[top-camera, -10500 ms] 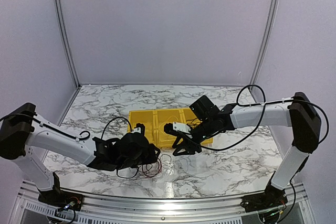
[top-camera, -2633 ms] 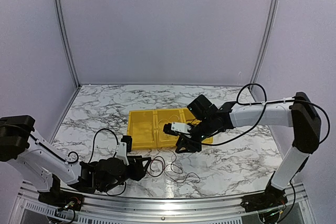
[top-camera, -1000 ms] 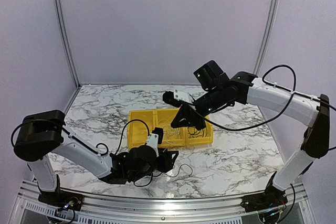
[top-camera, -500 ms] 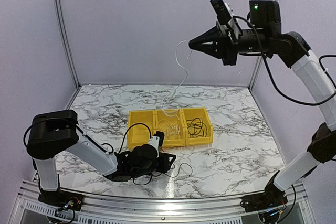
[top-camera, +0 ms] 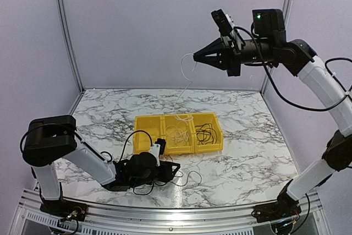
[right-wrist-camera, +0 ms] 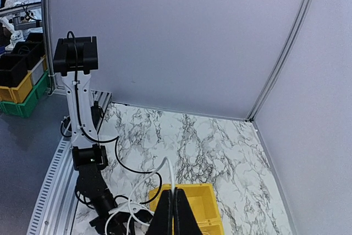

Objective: Untangle the cables

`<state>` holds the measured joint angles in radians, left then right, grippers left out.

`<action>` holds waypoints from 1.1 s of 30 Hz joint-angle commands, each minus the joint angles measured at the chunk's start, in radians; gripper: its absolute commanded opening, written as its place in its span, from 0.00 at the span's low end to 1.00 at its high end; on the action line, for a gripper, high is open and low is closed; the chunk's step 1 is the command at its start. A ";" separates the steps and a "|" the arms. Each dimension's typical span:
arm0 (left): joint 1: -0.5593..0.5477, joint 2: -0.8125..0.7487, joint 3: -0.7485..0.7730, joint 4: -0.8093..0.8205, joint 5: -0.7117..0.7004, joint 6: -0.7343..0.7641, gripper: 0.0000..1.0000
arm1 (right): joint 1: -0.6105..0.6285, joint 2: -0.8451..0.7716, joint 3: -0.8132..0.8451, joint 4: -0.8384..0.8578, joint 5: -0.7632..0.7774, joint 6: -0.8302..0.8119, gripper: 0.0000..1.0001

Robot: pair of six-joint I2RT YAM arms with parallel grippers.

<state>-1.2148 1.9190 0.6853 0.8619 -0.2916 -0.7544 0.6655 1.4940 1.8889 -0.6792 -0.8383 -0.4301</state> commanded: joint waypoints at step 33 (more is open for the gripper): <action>-0.002 -0.373 -0.361 0.042 -0.247 -0.049 0.50 | -0.138 0.527 -0.310 0.218 0.173 0.047 0.00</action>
<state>-1.2163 1.5494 0.3202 0.8967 -0.5110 -0.8085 0.5148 2.0571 1.5993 -0.4500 -0.7750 -0.3660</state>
